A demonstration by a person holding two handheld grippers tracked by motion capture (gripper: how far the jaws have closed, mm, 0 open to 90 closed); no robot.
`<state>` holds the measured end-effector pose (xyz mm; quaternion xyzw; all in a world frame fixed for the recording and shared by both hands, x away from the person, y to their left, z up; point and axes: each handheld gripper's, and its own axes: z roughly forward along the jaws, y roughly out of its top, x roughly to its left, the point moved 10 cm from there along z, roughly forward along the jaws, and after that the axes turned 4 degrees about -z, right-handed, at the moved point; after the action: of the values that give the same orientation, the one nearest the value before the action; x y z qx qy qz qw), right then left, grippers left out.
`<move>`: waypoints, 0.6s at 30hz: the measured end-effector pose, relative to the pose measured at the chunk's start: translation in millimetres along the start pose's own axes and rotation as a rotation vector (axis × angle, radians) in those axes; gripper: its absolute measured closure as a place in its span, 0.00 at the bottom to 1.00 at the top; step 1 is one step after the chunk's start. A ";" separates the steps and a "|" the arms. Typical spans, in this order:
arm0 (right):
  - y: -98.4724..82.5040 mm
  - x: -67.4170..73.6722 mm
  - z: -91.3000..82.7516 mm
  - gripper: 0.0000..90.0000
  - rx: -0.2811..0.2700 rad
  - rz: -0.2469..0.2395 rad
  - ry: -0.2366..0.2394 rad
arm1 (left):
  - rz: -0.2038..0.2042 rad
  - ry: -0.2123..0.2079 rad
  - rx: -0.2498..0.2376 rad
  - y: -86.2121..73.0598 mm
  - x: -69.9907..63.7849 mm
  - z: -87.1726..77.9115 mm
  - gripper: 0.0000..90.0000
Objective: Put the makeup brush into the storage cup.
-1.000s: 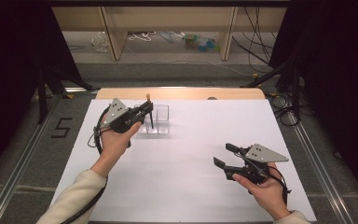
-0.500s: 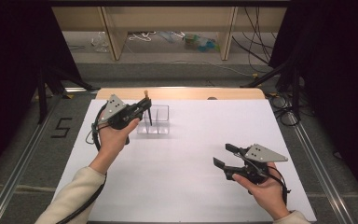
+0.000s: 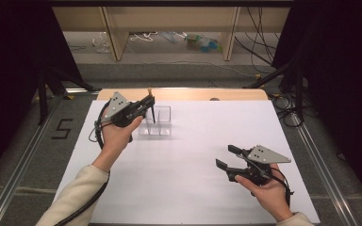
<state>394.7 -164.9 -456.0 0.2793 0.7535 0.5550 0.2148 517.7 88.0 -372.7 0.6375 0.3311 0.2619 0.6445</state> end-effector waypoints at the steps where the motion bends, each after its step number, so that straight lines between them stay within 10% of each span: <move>1: -0.1 0.1 0.0 0.34 0.000 -0.001 0.001 | 0.000 0.002 0.000 0.3 0.0 0.2 0.93; 18: -0.2 0.1 0.1 0.34 0.001 -0.001 0.000 | 0.002 0.011 -0.002 3.8 4.5 4.6 0.93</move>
<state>394.6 -164.8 -456.2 0.2786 0.7539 0.5547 0.2150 524.4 88.6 -369.5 0.6355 0.3339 0.2664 0.6431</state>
